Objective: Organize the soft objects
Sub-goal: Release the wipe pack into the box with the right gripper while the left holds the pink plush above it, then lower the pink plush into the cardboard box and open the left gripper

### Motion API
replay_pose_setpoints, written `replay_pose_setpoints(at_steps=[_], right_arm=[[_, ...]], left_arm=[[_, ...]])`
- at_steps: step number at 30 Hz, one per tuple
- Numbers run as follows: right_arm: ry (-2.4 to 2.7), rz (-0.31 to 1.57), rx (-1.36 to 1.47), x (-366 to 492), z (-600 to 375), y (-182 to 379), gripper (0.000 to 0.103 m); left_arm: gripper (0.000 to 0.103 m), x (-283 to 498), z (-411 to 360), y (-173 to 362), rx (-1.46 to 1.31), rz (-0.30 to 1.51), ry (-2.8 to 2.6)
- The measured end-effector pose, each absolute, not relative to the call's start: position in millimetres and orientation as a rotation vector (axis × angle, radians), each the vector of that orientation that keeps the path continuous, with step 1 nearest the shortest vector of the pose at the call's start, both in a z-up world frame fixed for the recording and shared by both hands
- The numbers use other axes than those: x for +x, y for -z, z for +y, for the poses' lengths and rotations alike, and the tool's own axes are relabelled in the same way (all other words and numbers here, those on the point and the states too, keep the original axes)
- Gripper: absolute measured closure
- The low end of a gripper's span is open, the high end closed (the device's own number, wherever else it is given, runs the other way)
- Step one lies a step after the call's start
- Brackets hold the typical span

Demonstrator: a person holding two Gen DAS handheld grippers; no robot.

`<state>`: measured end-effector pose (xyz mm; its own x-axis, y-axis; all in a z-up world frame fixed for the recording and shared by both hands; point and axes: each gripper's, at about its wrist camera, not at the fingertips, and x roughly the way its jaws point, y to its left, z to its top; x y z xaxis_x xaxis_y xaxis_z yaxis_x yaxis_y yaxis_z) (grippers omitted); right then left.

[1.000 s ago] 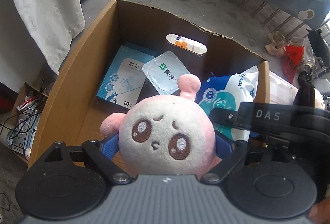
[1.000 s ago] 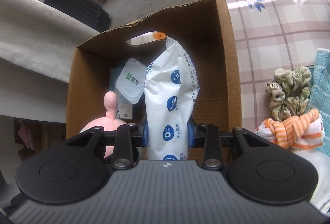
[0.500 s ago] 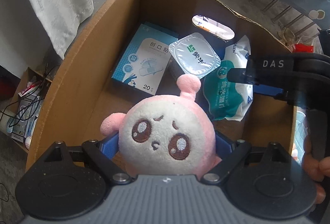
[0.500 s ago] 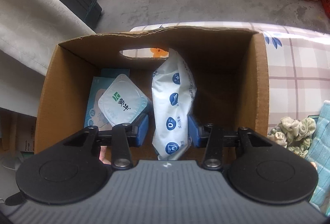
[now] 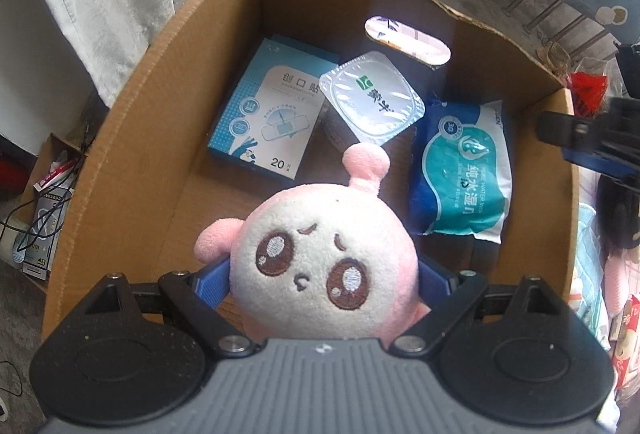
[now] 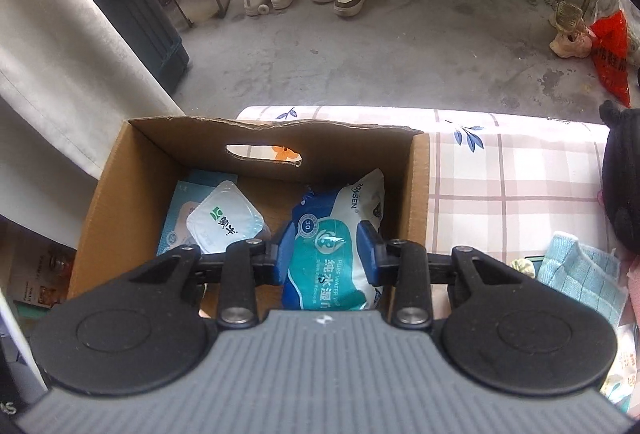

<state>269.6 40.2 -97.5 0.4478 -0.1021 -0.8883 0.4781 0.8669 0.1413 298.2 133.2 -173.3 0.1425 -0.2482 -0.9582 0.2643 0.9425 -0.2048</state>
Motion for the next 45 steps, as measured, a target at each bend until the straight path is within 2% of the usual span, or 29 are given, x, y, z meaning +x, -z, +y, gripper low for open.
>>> replay_pose_setpoints(at_steps=[6, 12, 21, 30, 45], right_arm=[[0.372, 1.046, 0.432, 226.5, 41.8, 75.4, 0.069], [0.411, 1.055, 0.478, 200.3, 37.3, 76.5, 0.069], [0.447, 1.040, 0.513, 191.1, 26.7, 76.2, 0.069], [0.438, 1.039, 0.521, 184.2, 25.1, 77.8, 0.068], [0.477, 1.037, 0.546, 150.5, 12.0, 79.5, 0.068]], left_arm=[[0.010, 297.0, 121.2, 183.4, 0.045, 1.394, 0.363], [0.010, 303.0, 105.5, 192.6, 0.097, 1.365, 0.372], [0.010, 293.8, 114.8, 187.1, 0.265, 1.317, 0.220], [0.007, 298.5, 117.9, 207.7, 0.325, 1.287, 0.105], [0.006, 278.2, 120.7, 176.6, 0.267, 1.206, 0.105]])
